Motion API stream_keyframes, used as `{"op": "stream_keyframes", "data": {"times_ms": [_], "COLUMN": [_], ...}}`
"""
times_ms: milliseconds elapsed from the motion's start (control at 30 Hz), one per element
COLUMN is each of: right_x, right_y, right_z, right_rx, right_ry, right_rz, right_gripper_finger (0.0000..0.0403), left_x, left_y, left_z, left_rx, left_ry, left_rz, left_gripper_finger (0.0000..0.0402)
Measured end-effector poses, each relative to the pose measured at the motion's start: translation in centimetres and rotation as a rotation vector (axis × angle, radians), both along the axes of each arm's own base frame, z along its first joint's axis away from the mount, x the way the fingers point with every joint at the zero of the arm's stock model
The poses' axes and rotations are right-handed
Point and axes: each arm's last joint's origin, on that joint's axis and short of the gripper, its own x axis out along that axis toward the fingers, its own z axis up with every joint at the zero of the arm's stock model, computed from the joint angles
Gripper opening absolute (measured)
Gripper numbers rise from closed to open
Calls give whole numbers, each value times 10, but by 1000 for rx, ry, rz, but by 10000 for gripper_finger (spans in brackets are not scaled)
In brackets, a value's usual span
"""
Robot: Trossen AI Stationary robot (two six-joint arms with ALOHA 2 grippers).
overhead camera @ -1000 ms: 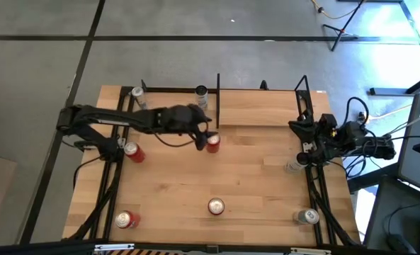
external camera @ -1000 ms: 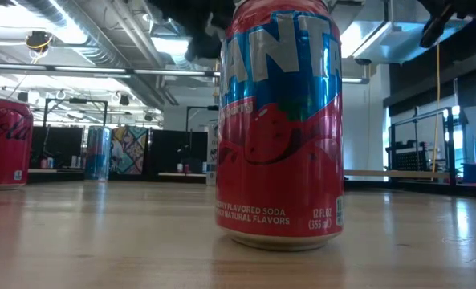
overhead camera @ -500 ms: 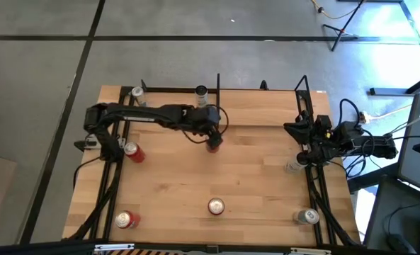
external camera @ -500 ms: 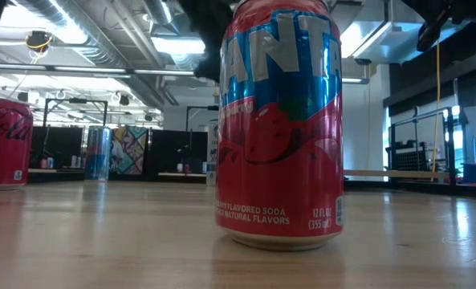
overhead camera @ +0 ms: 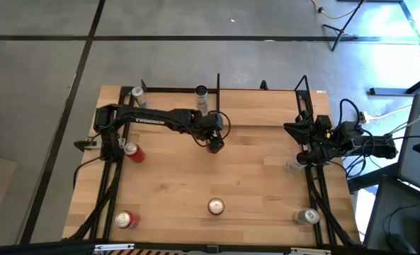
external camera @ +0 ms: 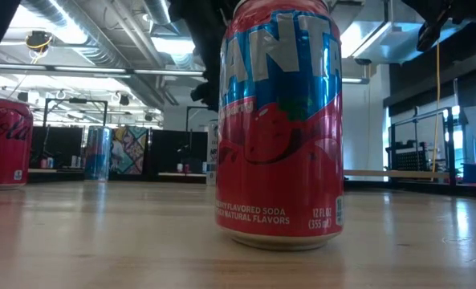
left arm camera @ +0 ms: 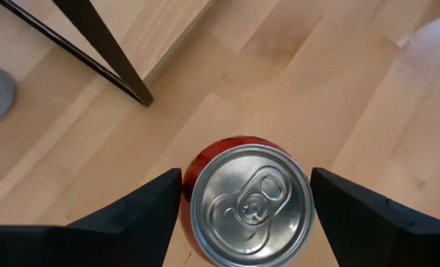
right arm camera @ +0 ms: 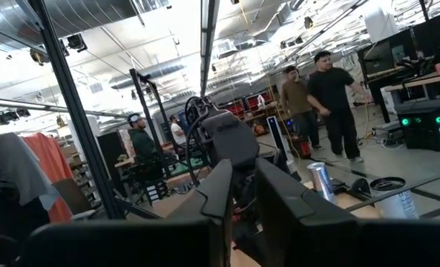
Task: Place canned beverage on shelf
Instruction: Put the right red-black soda can on the shelf
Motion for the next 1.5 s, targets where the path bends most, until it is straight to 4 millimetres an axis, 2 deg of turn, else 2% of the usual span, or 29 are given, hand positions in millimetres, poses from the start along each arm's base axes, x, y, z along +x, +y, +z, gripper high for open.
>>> {"op": "stream_keyframes", "data": {"times_ms": [267,533,900,1133,1267,1333,1400,1500], "right_x": [1,1,1,1,1,1,1,1], "right_y": [0,0,0,0,0,0,0,0], "right_z": [-3,-3,-3,-3,-3,-4,-4,-4], "right_rx": [-20,-21,-18,-16,-15,-15,-15,-13], "right_ry": [36,40,38,38,38,42,44,45], "right_rz": [-6,-6,4,5,3,1,0,-3], "right_gripper_finger": [50,50,50,50,50,50,50,50], "left_x": [4,4,2,3,3,3,2,5], "left_y": [0,0,5,6,6,4,1,-4], "left_z": [-10,-11,-17,-27,-28,-25,-18,10], "left_rx": [7,18,-9,-13,-18,-10,-9,-5], "left_ry": [35,46,76,119,124,121,134,101], "left_rz": [-43,-64,-75,-83,-121,-144,-180,-235], "left_gripper_finger": [283,241,321,325,298,275,272,272]}}
